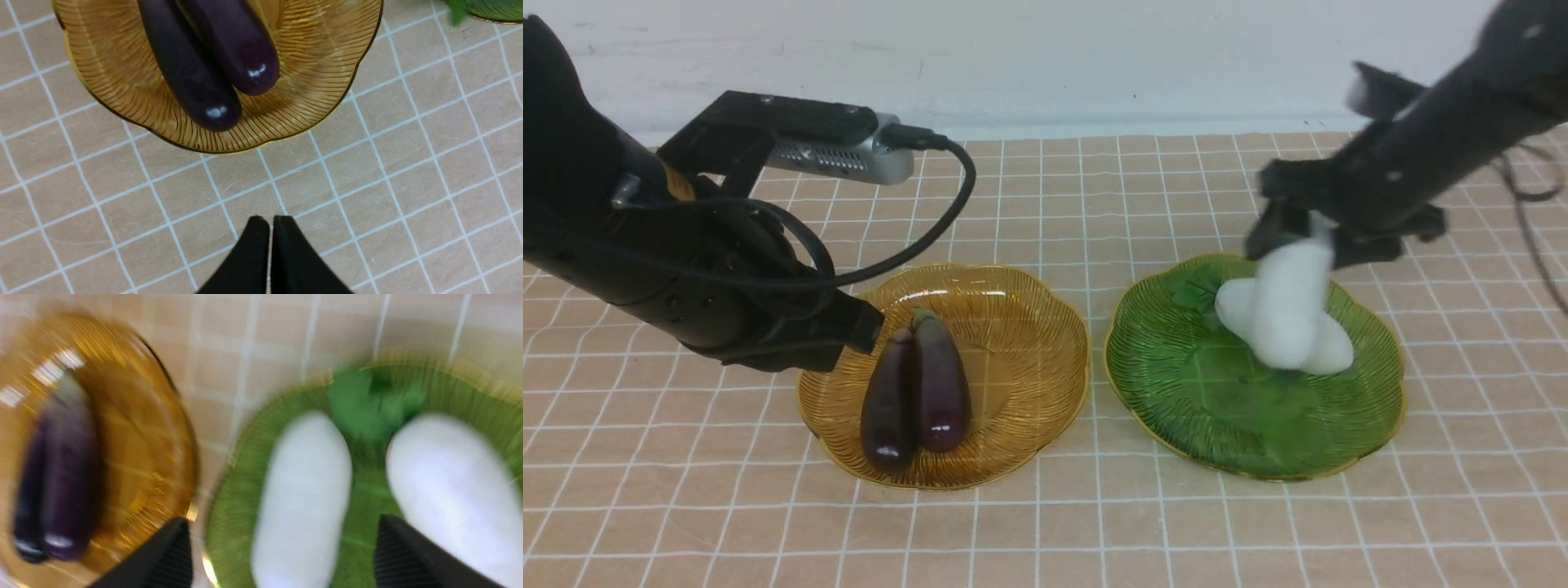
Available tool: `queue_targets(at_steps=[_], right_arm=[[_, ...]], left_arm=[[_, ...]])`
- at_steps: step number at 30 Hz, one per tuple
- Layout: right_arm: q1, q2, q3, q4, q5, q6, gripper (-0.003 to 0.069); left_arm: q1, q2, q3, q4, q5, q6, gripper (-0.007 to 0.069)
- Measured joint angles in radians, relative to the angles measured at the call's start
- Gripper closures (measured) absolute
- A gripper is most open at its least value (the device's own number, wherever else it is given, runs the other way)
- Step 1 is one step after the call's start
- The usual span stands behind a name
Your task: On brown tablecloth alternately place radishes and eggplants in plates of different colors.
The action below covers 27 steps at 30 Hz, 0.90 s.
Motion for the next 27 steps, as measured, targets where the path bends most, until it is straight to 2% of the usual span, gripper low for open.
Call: queue_targets(at_steps=[1,3,5,7,10,13,15,18,21,24,27], right_arm=[[0.000,-0.026,-0.019,-0.010,0.005,0.010,0.0133],[0.000,-0.104,-0.041,-0.045,0.013,0.016,0.0230],[0.000,-0.224,-0.044,-0.092,0.019,0.020,0.0357],[0.000,-0.391,-0.030,-0.164,0.029,0.020,0.0528],[0.000,-0.655,0.075,-0.267,0.035,0.020,0.0659],[0.000,-0.908,0.304,-0.359,-0.010,0.041,0.0671],[0.000,-1.105,0.511,-0.423,-0.166,0.068,0.0673],[0.000,-1.461,0.880,-0.511,-0.545,0.132,0.0674],[0.000,-1.761,1.201,-0.567,-0.831,0.212,0.0674],[0.000,-1.976,1.361,-0.596,-0.971,0.280,0.0674],[0.000,-2.020,1.429,-0.610,-0.995,0.333,0.0674]], left_arm=[[0.000,-0.005,0.000,0.000,0.001,0.004,0.0628],[0.000,-0.026,0.000,0.001,0.003,0.013,0.0628],[0.000,-0.054,0.000,0.001,0.006,0.020,0.0628],[0.000,-0.083,0.000,0.004,0.006,0.020,0.0628],[0.000,-0.130,0.000,0.015,0.006,0.022,0.0628],[0.000,-0.155,0.000,0.017,0.002,0.025,0.0628],[0.000,-0.160,0.000,0.017,-0.006,0.025,0.0628],[0.000,-0.160,0.000,0.018,-0.017,0.025,0.0628],[0.000,-0.161,0.000,0.012,-0.027,0.025,0.0628],[0.000,-0.161,0.000,0.004,-0.067,0.025,0.0628],[0.000,-0.161,0.001,-0.030,-0.126,0.025,0.0628]])
